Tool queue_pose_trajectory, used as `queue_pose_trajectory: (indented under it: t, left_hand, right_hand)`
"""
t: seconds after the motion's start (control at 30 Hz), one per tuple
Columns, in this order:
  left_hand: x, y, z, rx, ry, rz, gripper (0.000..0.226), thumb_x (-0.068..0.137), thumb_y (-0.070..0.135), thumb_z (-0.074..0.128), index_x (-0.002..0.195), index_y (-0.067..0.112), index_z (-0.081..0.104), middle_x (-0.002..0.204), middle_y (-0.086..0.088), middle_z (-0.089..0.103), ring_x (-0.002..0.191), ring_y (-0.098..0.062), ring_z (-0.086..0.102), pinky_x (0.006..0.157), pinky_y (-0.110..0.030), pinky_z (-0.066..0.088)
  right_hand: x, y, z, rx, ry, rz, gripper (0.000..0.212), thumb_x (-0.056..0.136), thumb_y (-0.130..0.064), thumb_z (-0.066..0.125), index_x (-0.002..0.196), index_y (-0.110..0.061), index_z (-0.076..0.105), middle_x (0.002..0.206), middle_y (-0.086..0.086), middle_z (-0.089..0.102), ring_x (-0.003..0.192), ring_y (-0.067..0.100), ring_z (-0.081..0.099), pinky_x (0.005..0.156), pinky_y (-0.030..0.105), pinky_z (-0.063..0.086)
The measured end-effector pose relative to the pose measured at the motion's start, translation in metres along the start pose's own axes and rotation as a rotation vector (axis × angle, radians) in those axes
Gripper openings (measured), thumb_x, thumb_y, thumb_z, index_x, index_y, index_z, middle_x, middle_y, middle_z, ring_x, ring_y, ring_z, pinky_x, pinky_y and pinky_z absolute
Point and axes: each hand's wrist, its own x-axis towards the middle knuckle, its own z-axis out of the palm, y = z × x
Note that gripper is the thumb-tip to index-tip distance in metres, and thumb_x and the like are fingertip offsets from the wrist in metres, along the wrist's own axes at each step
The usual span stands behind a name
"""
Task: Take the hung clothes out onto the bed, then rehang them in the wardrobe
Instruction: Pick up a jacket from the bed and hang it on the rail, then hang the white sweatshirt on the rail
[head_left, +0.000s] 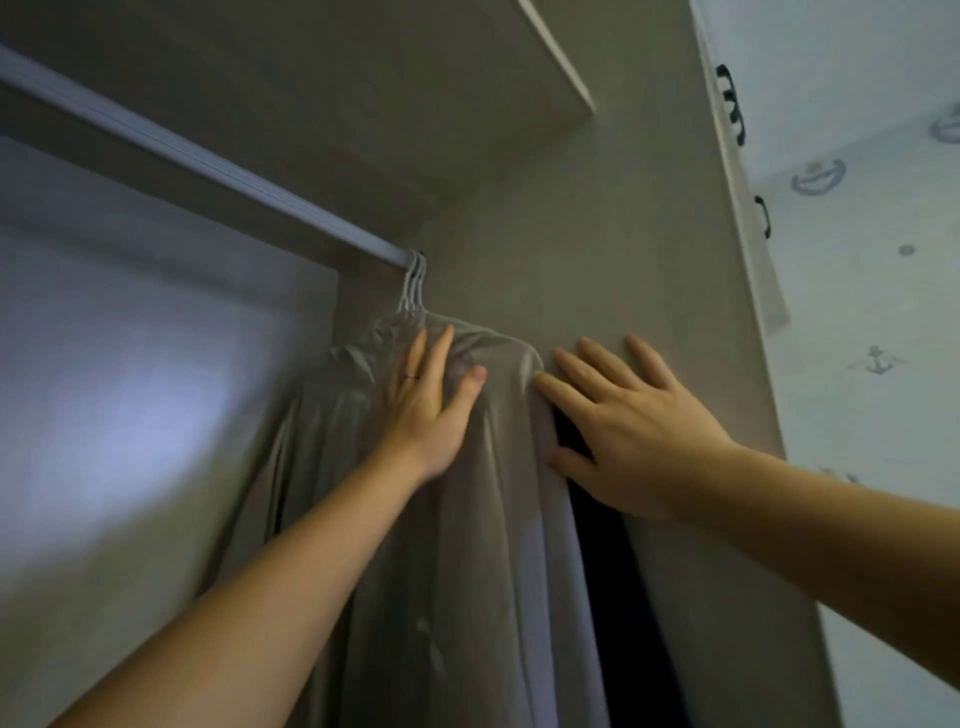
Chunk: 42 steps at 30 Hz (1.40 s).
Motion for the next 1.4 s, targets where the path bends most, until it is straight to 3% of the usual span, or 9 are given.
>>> queue_pose_trajectory:
  t: [0.13, 0.23, 0.37, 0.53, 0.7, 1.0, 1.23, 1.4]
  left_hand:
    - [-0.072, 0.046, 0.015, 0.057, -0.019, 0.15, 0.075, 0.085, 0.071, 0.024, 0.153, 0.041, 0.02, 0.166, 0.003, 0.01, 0.153, -0.017, 0.004, 0.12, -0.053, 0.013]
    - [-0.134, 0.086, 0.03, 0.063, -0.073, 0.165, 0.07, 0.089, 0.068, 0.025, 0.153, 0.043, 0.016, 0.166, 0.008, 0.006, 0.152, -0.013, -0.001, 0.12, -0.053, 0.011]
    - [-0.225, 0.141, 0.06, 0.074, -0.188, 0.107, 0.067, 0.092, 0.069, 0.022, 0.154, 0.047, 0.008, 0.165, 0.017, -0.007, 0.15, -0.007, -0.014, 0.123, -0.05, 0.003]
    - [-0.329, 0.212, 0.112, 0.181, -0.365, 0.154, 0.069, 0.093, 0.073, 0.016, 0.155, 0.044, 0.005, 0.164, 0.014, -0.015, 0.151, -0.016, -0.018, 0.12, -0.049, -0.008]
    - [-0.414, 0.283, 0.18, 0.083, -0.58, 0.181, 0.07, 0.094, 0.073, 0.018, 0.156, 0.044, 0.004, 0.164, 0.013, -0.016, 0.151, -0.016, -0.019, 0.119, -0.049, -0.011]
    - [-0.551, 0.415, 0.317, -0.16, -0.961, 0.214, 0.074, 0.091, 0.076, 0.012, 0.155, 0.043, 0.0, 0.164, 0.013, -0.017, 0.15, -0.015, -0.022, 0.12, -0.051, -0.011]
    - [-0.639, 0.516, 0.432, -0.369, -1.235, 0.332, 0.076, 0.088, 0.078, 0.015, 0.155, 0.044, 0.004, 0.164, 0.013, -0.013, 0.151, -0.017, -0.017, 0.12, -0.05, -0.007]
    - [-0.677, 0.596, 0.528, -0.487, -1.391, 0.457, 0.082, 0.083, 0.081, 0.005, 0.155, 0.042, 0.005, 0.166, 0.008, -0.007, 0.151, -0.019, -0.013, 0.121, -0.052, -0.001]
  right_hand:
    - [-0.074, 0.017, -0.003, -0.018, -0.013, 0.003, 0.074, 0.082, -0.058, 0.035, 0.142, -0.018, 0.049, 0.147, 0.011, 0.048, 0.139, 0.032, 0.04, 0.114, 0.059, 0.024]
    - [-0.141, 0.032, -0.005, -0.035, -0.035, -0.044, 0.068, 0.084, -0.052, 0.045, 0.141, -0.017, 0.051, 0.151, 0.01, 0.042, 0.144, 0.031, 0.032, 0.113, 0.063, 0.022]
    - [-0.241, 0.049, 0.0, -0.004, -0.167, -0.029, 0.07, 0.089, -0.058, 0.03, 0.15, -0.024, 0.037, 0.162, 0.006, 0.02, 0.149, 0.032, 0.012, 0.115, 0.064, 0.013]
    - [-0.381, 0.076, 0.002, 0.076, -0.323, 0.023, 0.07, 0.092, -0.062, 0.026, 0.151, -0.025, 0.032, 0.162, 0.005, 0.017, 0.149, 0.032, 0.012, 0.114, 0.063, 0.012]
    - [-0.511, 0.121, -0.007, 0.083, -0.543, 0.141, 0.07, 0.093, -0.063, 0.024, 0.152, -0.026, 0.03, 0.163, 0.004, 0.014, 0.15, 0.031, 0.007, 0.115, 0.064, 0.012]
    - [-0.726, 0.186, -0.033, 0.051, -0.837, 0.531, 0.073, 0.093, -0.064, 0.028, 0.153, -0.024, 0.027, 0.163, 0.005, 0.013, 0.151, 0.031, 0.006, 0.115, 0.064, 0.01]
    - [-0.872, 0.221, -0.051, -0.094, -1.107, 0.938, 0.074, 0.09, -0.062, 0.031, 0.154, -0.026, 0.022, 0.163, 0.005, 0.013, 0.151, 0.031, 0.006, 0.115, 0.063, 0.011]
    - [-0.941, 0.271, -0.05, -0.199, -1.228, 1.224, 0.077, 0.091, -0.068, 0.025, 0.155, -0.027, 0.013, 0.164, 0.004, 0.003, 0.15, 0.031, -0.003, 0.116, 0.059, -0.004]
